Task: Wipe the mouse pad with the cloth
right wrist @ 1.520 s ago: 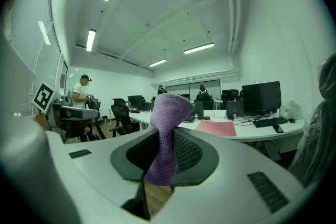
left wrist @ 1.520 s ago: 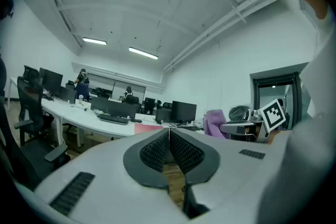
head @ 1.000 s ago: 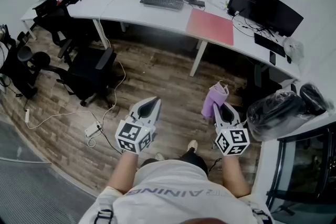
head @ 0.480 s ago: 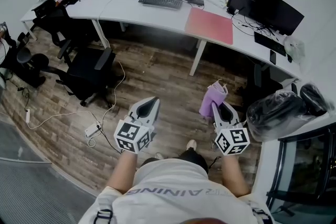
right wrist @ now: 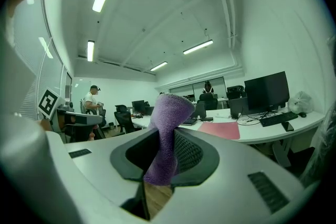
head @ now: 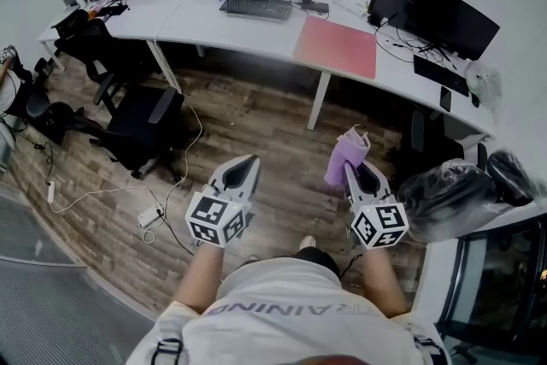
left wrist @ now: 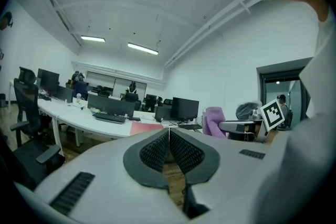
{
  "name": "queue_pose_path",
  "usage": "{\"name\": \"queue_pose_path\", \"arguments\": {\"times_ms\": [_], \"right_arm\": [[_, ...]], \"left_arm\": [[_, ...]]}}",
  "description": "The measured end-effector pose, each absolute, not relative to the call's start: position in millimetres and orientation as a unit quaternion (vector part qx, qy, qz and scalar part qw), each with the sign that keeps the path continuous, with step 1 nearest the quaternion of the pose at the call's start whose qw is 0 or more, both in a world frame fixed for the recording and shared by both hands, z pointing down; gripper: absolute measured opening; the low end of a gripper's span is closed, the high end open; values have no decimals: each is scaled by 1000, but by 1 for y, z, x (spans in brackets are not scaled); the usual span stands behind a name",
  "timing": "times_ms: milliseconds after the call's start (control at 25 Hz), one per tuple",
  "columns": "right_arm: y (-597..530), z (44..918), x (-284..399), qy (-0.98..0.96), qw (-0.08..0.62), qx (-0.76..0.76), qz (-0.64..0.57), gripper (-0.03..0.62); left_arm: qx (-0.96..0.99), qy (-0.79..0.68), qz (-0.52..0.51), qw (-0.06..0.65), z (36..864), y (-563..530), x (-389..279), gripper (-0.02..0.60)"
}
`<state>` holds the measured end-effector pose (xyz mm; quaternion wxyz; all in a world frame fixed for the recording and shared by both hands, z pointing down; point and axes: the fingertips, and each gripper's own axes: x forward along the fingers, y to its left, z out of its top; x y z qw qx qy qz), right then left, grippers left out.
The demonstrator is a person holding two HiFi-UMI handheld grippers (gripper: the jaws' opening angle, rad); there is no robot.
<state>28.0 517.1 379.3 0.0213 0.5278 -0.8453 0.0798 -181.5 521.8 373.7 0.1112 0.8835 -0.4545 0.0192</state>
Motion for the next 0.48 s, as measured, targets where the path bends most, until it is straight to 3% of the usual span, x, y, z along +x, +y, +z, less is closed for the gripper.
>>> {"name": "queue_pose_path", "arguments": {"times_ms": [480], "right_arm": [[445, 396, 153, -852, 9, 514, 101, 100]], "left_arm": [[877, -466, 39, 108, 383, 460, -54, 32]]}}
